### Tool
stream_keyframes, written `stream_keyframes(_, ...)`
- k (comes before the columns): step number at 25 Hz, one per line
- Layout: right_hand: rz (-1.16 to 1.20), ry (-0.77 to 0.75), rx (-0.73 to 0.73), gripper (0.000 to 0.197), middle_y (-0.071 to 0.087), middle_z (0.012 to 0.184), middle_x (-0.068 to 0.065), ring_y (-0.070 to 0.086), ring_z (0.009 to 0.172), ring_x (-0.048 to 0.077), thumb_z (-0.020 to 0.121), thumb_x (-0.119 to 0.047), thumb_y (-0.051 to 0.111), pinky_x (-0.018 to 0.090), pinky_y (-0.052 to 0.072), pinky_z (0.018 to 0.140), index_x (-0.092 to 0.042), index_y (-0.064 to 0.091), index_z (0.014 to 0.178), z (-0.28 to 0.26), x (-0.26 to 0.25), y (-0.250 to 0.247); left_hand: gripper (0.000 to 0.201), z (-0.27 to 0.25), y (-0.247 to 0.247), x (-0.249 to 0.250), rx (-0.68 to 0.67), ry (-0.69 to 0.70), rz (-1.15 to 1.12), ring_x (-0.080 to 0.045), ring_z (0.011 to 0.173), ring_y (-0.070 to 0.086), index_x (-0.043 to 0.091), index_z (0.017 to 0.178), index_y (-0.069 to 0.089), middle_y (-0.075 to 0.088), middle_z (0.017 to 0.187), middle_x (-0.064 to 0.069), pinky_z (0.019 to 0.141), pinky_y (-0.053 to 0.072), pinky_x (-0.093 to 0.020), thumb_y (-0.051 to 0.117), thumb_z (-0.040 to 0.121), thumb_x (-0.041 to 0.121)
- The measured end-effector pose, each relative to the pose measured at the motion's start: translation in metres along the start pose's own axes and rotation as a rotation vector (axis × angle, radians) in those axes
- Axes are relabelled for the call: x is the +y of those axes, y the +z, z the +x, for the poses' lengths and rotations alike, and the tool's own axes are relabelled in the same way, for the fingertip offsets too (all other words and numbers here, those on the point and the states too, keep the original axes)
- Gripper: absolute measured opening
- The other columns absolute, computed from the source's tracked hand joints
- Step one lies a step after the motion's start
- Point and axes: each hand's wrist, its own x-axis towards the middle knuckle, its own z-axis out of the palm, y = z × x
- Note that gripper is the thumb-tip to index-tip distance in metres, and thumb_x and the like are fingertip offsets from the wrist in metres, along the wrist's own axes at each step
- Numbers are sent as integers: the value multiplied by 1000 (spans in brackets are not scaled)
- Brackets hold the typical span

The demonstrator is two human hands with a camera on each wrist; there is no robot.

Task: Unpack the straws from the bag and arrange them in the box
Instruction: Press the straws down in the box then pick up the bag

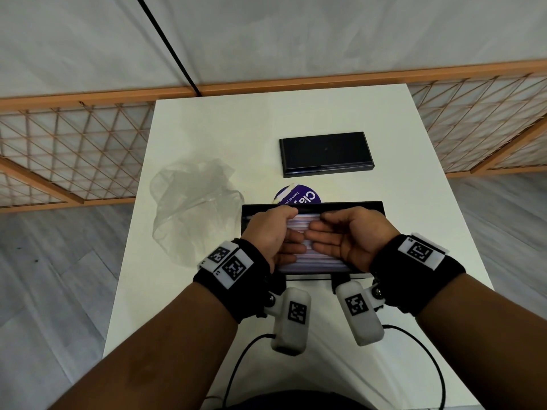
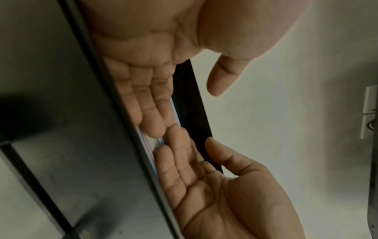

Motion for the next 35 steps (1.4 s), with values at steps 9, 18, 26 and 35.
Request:
stream_keyframes(9, -25, -210, -38, 12, 70, 73, 11, 71, 61, 28, 93, -14, 51, 35, 60, 61, -8, 60, 86, -36, -31, -3, 41, 15, -127, 29, 711, 424, 133, -22, 54, 70, 21, 118, 53, 60, 87, -5, 51, 56, -33, 65, 80, 15)
stream_keyframes(18, -213, -479, 49, 9, 64, 67, 14, 59, 47, 27, 91, -6, 60, 35, 51, 57, -7, 61, 82, -51, -40, -1, 45, 78, -149, -42, 530, 120, 347, -22, 81, 75, 11, 117, 66, 76, 83, -9, 89, 59, -42, 80, 79, 31)
stream_keyframes(26, -643, -1050, 40, 69, 58, 119, -6, 68, 83, 20, 76, -19, 77, 35, 59, 71, -32, 46, 136, -70, -41, 27, 17, -27, -85, 48, 401, 903, 58, -10, 66, 63, 29, 78, 75, 70, 66, 7, 67, 51, -25, 69, 86, 15)
stream_keyframes(35, -677, -949, 17, 70, 67, 122, 0, 63, 113, 7, 73, -42, 81, 33, 52, 99, -15, 57, 133, -64, -42, 31, 23, -62, -46, 37, -258, 902, 224, -19, 88, 71, 14, 81, 79, 76, 82, -4, 83, 52, -30, 60, 72, 5)
